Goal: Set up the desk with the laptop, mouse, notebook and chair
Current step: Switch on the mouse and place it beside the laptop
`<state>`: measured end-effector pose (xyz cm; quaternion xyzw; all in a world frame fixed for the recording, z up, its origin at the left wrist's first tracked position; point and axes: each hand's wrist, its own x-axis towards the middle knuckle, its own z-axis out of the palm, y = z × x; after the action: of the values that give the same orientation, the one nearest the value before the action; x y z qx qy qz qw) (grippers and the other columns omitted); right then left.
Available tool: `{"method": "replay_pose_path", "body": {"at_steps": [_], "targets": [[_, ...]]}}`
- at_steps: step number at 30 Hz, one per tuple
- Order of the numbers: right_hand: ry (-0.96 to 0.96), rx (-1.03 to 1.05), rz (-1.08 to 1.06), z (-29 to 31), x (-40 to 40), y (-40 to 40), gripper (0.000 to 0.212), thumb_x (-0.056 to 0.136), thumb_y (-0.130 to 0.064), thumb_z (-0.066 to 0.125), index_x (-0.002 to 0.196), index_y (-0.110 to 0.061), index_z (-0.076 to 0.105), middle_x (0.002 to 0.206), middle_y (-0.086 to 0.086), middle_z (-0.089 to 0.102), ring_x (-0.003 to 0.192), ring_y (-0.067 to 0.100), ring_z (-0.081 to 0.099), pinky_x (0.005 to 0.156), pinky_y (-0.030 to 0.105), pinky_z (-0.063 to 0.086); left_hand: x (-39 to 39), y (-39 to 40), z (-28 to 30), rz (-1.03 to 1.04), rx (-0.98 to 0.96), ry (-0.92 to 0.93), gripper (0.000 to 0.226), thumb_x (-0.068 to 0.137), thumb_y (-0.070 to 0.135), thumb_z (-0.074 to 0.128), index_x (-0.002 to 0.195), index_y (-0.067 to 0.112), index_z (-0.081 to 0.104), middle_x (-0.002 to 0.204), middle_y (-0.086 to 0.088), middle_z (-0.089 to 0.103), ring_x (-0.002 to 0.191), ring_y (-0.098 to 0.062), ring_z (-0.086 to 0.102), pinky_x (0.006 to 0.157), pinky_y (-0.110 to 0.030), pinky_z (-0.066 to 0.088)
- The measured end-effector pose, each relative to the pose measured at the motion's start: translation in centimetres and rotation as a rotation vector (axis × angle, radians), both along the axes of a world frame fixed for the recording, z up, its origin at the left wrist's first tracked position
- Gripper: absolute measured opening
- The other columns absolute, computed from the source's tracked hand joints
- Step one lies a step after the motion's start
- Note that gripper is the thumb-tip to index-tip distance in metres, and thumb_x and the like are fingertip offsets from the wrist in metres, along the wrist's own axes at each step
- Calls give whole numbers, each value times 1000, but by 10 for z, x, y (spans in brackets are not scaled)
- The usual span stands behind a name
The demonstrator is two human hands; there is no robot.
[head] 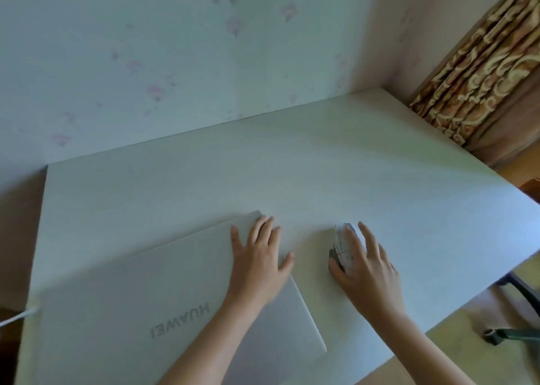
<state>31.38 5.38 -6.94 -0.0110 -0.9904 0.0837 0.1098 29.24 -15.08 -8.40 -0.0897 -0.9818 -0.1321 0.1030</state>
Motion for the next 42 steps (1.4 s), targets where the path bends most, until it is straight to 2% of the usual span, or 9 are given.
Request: {"method": "replay_pose_path", "body": {"at_steps": [4, 8, 11, 14, 18, 22, 27, 37, 42], "targets": [[-8, -112, 79, 1, -3, -3, 56, 79, -32, 65, 132, -26, 47, 139, 3, 46, 109, 33, 57, 64, 41, 54, 1, -2, 0, 12, 23, -13, 49, 85, 51, 40, 113, 21, 65, 135, 8, 56, 133, -11, 40, 104, -63, 33], [-40, -421, 99, 11, -12, -9, 49, 79, -26, 67, 125, -32, 54, 138, -8, 45, 110, 24, 56, 76, 34, 50, 3, -3, 3, 5, 76, -19, 50, 88, 50, 37, 119, 20, 63, 139, 8, 54, 135, -10, 41, 106, -59, 34], [-163, -1100, 64, 32, -19, -20, 40, 78, -22, 68, 117, -29, 62, 125, -4, 58, 101, 10, 60, 81, 32, 53, 5, -3, 6, -3, 145, 12, 54, 92, 51, 31, 127, 21, 60, 142, 8, 51, 137, -9, 37, 110, -54, 30], [-436, -1865, 13, 55, -21, -31, 37, 79, -25, 58, 114, -16, 65, 114, 12, 67, 101, 28, 65, 85, 38, 53, 10, 4, 23, 128, 509, 26, 52, 91, 56, 34, 129, 27, 55, 143, 14, 48, 138, 0, 31, 115, -50, 22], [-616, -2372, 4, 64, -17, -41, 42, 74, -28, 61, 111, -8, 66, 115, 18, 66, 108, 36, 62, 93, 46, 50, 16, 28, 66, 114, 794, -2, 64, 80, 63, 50, 135, 32, 47, 148, 17, 39, 140, 5, 22, 116, -41, 23], [-615, -2417, -63, 65, -12, -43, 27, 79, -25, 54, 93, -10, 72, 92, 10, 71, 85, 22, 70, 70, 31, 58, 8, 49, 87, 31, 629, -182, 89, 69, 67, 66, 145, 39, 30, 157, 17, 21, 144, 2, 10, 118, -46, 13], [-526, -2497, -96, 67, -8, -41, 33, 84, -31, 48, 83, -11, 74, 83, 5, 72, 77, 18, 70, 64, 26, 57, -3, 51, 92, 10, 755, -283, 85, 71, 56, 75, 143, 42, 32, 144, 18, 40, 131, -1, 36, 111, -36, 31], [-528, -2447, -76, 59, -2, -33, 28, 79, -26, 51, 92, -12, 71, 93, 8, 72, 85, 20, 70, 66, 30, 57, -4, 55, 71, 17, 856, -373, 57, 82, 47, 64, 131, 49, 36, 138, 14, 48, 128, -1, 41, 105, -38, 40], [-491, -2166, 39, 49, -6, -33, 28, 74, -20, 66, 102, -16, 70, 105, 12, 70, 94, 23, 68, 69, 35, 57, 2, 50, 73, 63, 784, -325, 52, 97, 40, 49, 144, 40, 27, 148, 10, 42, 134, -10, 39, 108, -35, 35]]}}
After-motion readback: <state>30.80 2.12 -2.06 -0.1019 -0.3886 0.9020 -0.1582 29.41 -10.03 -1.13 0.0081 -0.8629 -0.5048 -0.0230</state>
